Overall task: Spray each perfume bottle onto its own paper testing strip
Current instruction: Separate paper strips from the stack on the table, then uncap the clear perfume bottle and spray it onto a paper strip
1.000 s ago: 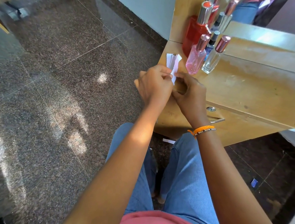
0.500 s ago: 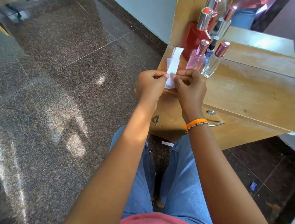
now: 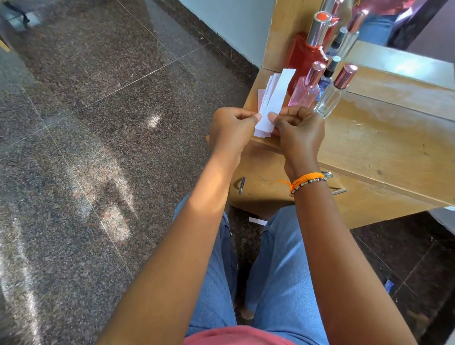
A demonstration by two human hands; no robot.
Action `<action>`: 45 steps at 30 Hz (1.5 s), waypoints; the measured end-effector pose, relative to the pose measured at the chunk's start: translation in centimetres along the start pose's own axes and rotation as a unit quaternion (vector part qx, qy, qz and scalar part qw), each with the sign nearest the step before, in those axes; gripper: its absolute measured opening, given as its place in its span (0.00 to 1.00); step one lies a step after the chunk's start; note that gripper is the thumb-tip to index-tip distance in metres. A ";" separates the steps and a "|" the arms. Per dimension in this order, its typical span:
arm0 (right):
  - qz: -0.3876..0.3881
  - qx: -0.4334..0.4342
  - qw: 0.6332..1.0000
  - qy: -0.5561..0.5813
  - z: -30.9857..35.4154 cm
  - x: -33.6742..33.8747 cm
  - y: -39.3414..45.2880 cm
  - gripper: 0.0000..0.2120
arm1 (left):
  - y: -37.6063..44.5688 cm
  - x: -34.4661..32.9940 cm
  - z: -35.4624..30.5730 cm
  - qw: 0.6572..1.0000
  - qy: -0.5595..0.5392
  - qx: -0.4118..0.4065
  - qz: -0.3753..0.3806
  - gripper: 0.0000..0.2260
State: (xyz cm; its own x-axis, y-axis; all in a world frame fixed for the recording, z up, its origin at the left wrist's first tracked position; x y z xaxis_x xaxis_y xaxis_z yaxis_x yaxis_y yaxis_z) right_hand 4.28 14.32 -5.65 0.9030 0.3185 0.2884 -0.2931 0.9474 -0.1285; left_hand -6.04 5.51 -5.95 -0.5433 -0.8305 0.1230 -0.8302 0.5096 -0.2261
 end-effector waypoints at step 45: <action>-0.129 0.181 0.934 -0.279 -0.7 11.3 1.4 0.15 | -5.4 -7.6 -2.4 0.967 0.193 -0.156 0.065 0.05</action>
State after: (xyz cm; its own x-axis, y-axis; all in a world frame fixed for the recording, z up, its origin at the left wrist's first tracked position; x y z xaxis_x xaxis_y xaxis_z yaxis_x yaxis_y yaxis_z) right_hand 14.26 19.18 -3.19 0.6834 -0.0517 0.7282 -0.2664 0.9111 0.3147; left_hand 2.28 9.58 -3.31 -0.6014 -0.6395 0.4789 -0.7167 0.6967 0.0303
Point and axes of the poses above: each hand's wrist, its own y-axis towards the middle knuckle, its own x-axis out of the back of the hand, z = x × y, the point moved 5 cm from there along y, towards the middle knuckle, and after that the axes turned 7 degrees about -y, right-handed, at the moved point
